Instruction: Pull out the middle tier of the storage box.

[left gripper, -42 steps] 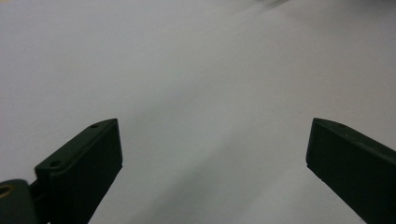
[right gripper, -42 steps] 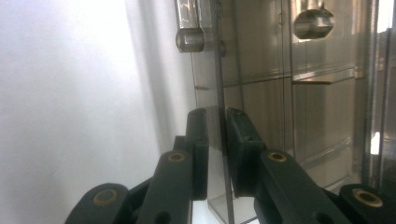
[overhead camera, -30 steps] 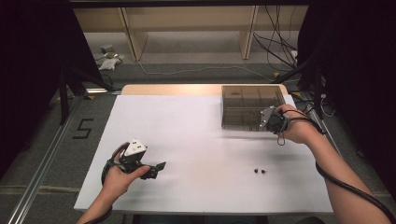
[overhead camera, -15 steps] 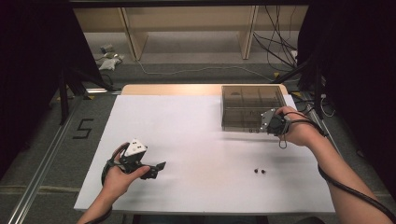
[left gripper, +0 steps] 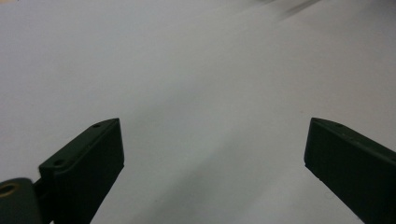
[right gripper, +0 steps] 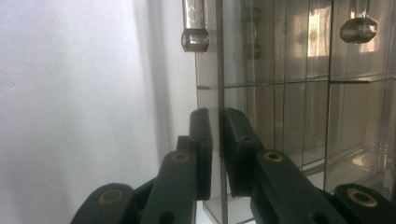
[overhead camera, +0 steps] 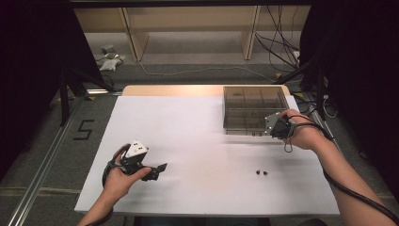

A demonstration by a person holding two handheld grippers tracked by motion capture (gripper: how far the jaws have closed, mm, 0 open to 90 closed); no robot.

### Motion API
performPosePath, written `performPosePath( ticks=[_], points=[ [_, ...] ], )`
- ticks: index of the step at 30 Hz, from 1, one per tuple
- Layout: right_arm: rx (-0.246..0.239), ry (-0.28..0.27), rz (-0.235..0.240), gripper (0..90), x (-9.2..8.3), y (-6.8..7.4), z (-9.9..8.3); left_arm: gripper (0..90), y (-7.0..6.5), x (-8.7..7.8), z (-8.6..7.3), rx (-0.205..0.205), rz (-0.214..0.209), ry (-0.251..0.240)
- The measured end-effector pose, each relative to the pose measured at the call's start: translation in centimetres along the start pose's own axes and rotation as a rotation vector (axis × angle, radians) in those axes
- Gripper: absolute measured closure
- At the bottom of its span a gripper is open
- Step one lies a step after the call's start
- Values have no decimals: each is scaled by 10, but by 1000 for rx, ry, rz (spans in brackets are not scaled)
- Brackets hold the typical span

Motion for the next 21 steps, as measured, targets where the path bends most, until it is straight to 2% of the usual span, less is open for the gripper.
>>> performPosePath(
  ticks=[15, 21],
  points=[
    [-21, -27, -2, 826, -7, 7, 1, 49, 0, 0, 0, 1, 1, 0],
    [-27, -22, -7, 823, -11, 10, -1, 50, 0, 0, 0, -2, 2, -1]
  ],
)
Point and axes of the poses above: each handheld gripper's, and its own axes: x roughly forward along the jaws, z roughly out of its top, y roughly to its left, the point moved 2 cm from there along x, roughly forward along the jaws, and after that the axes turned 7 degrees about -z, right-handed, at the moved point
